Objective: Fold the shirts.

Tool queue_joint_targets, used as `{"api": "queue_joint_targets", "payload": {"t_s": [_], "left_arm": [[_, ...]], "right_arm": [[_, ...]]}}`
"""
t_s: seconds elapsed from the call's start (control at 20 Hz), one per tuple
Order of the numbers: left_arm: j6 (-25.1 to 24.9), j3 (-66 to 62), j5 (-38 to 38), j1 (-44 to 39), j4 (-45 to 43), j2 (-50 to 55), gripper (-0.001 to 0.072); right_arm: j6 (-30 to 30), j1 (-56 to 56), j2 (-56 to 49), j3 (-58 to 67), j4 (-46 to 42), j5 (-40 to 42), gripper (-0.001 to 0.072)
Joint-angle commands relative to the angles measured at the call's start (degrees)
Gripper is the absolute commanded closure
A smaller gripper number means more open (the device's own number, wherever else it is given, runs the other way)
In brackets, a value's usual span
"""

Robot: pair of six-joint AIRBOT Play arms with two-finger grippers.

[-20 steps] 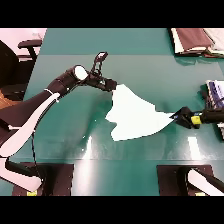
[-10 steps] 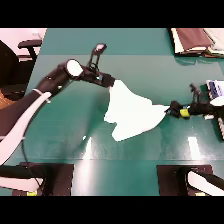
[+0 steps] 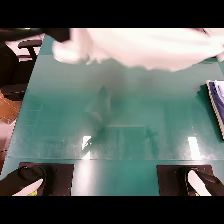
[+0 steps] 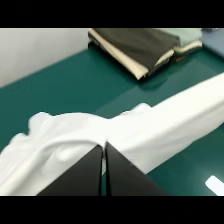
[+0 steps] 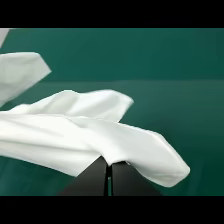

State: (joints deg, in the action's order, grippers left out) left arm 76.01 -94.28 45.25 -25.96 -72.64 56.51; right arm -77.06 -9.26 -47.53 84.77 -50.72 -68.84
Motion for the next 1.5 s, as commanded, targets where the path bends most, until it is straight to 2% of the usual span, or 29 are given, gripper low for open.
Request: {"api": "queue_joint_targets", "payload": {"t_s": [0.0, 0.15, 0.3, 0.5, 0.65, 0.85, 1.0, 1.05, 1.1, 1.15, 1.3, 1.45], "left_arm": [[0.0, -1.9, 2.4, 0.0, -1.6, -6.0, 0.0684], [0.3, -1.4, 10.4, 0.0, -1.8, -3.4, 0.0684], [0.2, 2.4, 18.3, 0.0, -2.4, 2.3, 0.0684], [0.0, 14.5, 19.9, 0.0, -2.4, 8.0, 0.0684], [0.2, 21.8, 21.0, -1.3, -2.1, 8.2, 0.0684], [0.2, 23.0, 26.4, -12.2, -1.5, 7.8, 0.0684], [0.8, 23.0, 27.2, -20.6, 3.1, 8.0, 0.0679], [1.0, 23.0, 27.0, -22.0, 5.6, 8.0, 0.0552], [1.6, 23.0, 26.2, -22.8, 8.1, 8.0, 0.0216], [2.3, 23.0, 25.1, -22.8, 9.7, 7.9, 0.0087], [7.3, 22.2, 23.7, -19.9, 3.6, 7.7, 0.0106], [11.9, 22.4, 23.5, -9.6, -0.3, 7.5, 0.0107]], "right_arm": [[-1.4, -2.6, 1.5, 11.0, -0.4, -5.0, 0.0699], [-3.5, -2.4, -2.5, 13.3, -0.4, -12.1, 0.07], [-4.0, 2.1, -6.9, 7.0, -0.6, -14.1, 0.07], [-4.8, 9.1, -10.2, -6.7, -11.4, -13.0, 0.07], [-5.4, 10.1, -9.1, -13.8, -13.5, -11.9, 0.07], [-5.4, 8.3, -5.2, -17.8, -13.9, -9.2, 0.07], [-5.4, 5.2, -3.7, -18.1, -13.8, -9.3, 0.0699], [-5.4, 4.1, -3.4, -18.1, -13.8, -9.3, 0.0699], [-5.4, 3.3, -3.4, -18.1, -13.8, -9.4, 0.0699], [-5.4, 2.6, -3.4, -18.1, -13.8, -9.4, 0.0699], [-5.4, 2.2, -3.4, -18.1, -13.7, -9.4, 0.0699], [-5.4, 2.2, -3.4, -18.1, -13.4, -9.4, 0.0699]]}}
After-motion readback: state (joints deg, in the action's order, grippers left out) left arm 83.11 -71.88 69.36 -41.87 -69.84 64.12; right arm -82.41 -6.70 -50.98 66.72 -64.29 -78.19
